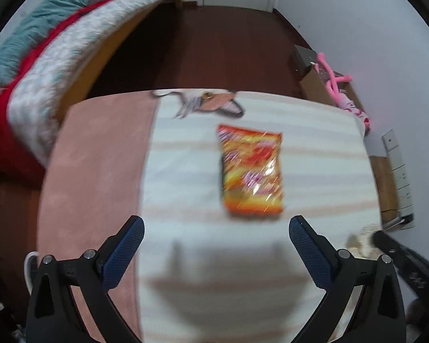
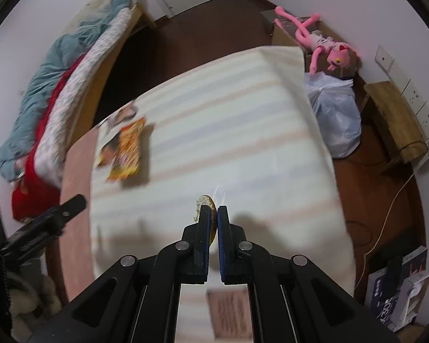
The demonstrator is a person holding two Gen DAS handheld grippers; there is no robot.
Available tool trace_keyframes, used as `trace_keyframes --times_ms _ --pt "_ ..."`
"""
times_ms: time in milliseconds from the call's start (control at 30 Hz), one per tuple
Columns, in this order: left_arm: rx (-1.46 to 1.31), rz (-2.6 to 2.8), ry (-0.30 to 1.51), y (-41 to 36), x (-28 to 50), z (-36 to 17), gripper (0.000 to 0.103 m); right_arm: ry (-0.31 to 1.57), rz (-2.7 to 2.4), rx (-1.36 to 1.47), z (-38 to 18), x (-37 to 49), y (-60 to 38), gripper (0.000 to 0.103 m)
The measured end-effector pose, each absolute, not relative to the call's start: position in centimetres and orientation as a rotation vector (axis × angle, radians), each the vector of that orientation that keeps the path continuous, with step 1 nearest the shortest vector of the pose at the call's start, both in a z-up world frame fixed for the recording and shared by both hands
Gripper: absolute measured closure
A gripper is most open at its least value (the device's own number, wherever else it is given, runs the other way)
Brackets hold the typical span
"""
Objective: Collect trash
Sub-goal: 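Grasp the bread crust with the right gripper while the left grasps the orange chip bag, then carry chip bag and bread crust over the bin and open both grippers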
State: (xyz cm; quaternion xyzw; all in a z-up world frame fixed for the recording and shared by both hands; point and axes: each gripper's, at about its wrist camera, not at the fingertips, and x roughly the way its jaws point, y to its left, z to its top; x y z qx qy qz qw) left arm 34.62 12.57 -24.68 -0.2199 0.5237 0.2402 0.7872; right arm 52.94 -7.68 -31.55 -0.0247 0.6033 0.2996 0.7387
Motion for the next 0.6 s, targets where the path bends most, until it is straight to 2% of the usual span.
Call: trace_keyframes --times_ms 200,267,300,333,367,400,467,600 --pt "-0.468 0.451 1.255 13.2 40.8 -28.1 0.0 1.347 0.595 -0.142 -33.6 57.3 -3.3 0.098" --pt "-0.452 0.448 1.281 13.3 41.9 -29.3 0.003 1.352 0.581 -0.165 -34.1 58.1 -2.3 0.098" --pt "-0.446 0.448 1.286 13.3 42.2 -29.7 0.015 1.354 0.576 -0.172 -34.3 58.3 -2.1 0.098" --pt "-0.442 0.451 1.288 13.3 42.4 -29.9 0.04 1.357 0.571 -0.176 -34.5 58.5 -1.7 0.098" --pt "-0.437 0.456 1.292 13.3 42.4 -30.0 0.05 1.359 0.568 -0.174 -34.5 58.6 -1.6 0.098" --pt "-0.44 0.456 1.288 13.3 42.4 -29.9 0.051 1.36 0.569 -0.175 -34.6 58.7 -1.6 0.098" --pt "-0.437 0.456 1.252 13.0 41.7 -29.2 0.06 1.359 0.576 -0.178 -34.5 58.5 -1.5 0.098" --pt "-0.385 0.474 1.198 12.0 39.7 -27.2 0.062 1.348 0.597 -0.176 -33.7 57.7 -2.0 0.098"
